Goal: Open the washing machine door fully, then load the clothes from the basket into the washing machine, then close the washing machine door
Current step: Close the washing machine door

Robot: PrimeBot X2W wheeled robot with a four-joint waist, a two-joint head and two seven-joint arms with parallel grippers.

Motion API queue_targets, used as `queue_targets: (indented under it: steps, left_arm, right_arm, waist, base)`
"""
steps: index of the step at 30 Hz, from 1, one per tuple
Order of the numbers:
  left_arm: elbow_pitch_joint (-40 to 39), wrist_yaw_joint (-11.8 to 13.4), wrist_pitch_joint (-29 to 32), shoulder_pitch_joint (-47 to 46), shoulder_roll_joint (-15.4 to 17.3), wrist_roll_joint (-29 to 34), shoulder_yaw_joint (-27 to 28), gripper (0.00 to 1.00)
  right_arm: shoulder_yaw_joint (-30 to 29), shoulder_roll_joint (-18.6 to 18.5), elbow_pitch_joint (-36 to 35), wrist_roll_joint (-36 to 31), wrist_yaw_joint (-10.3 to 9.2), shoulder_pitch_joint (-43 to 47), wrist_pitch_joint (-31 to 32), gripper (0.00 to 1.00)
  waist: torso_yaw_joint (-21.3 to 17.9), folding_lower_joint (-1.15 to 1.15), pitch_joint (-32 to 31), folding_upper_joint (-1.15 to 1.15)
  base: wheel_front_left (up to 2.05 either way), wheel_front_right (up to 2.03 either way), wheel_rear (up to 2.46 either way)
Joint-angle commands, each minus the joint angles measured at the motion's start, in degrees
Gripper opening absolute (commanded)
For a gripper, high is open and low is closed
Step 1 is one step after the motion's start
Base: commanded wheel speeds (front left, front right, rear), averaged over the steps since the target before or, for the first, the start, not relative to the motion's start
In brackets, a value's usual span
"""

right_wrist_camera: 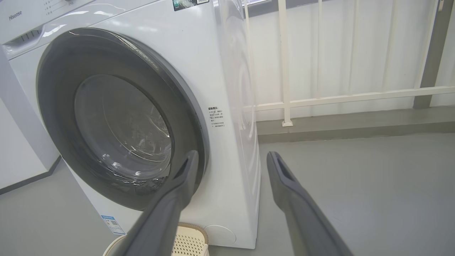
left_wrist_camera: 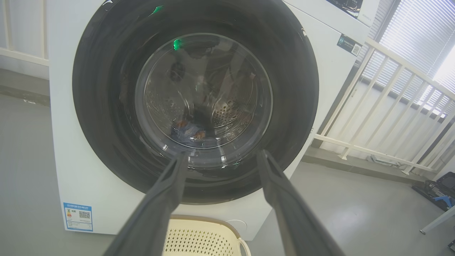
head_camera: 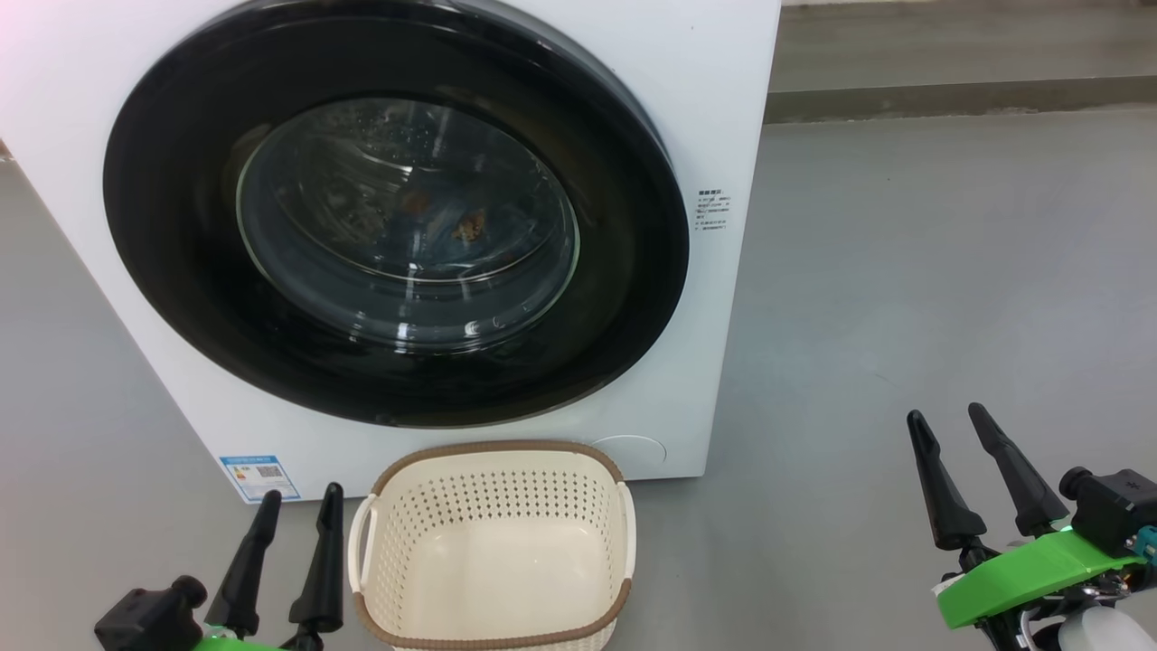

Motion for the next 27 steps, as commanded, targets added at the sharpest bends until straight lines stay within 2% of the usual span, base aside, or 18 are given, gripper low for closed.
queue_targets:
  steps: [1,27]
  left_arm:
    - [-1.2,-0.2,-0.4,-1.8,1.5,0.1,2.0,1.00]
    - [-0.7,-0.2,-0.4,-2.0,2.4,-0.6,1.6,1.00]
  right_arm:
    - [0.8,-0.7,-1.0,0.6,-0.15,-0.1,-0.3,1.00]
    - [1.2,0.3,-0.2,0.7,-0.15,-0.2,-0.3,1.00]
  waist:
    - [0.1,0.00,0.1,0.00]
    - [-0.2,0.00,0.3,0.00]
  base:
    - [0.00,0.00,0.00]
    - [0.00,0.00,0.00]
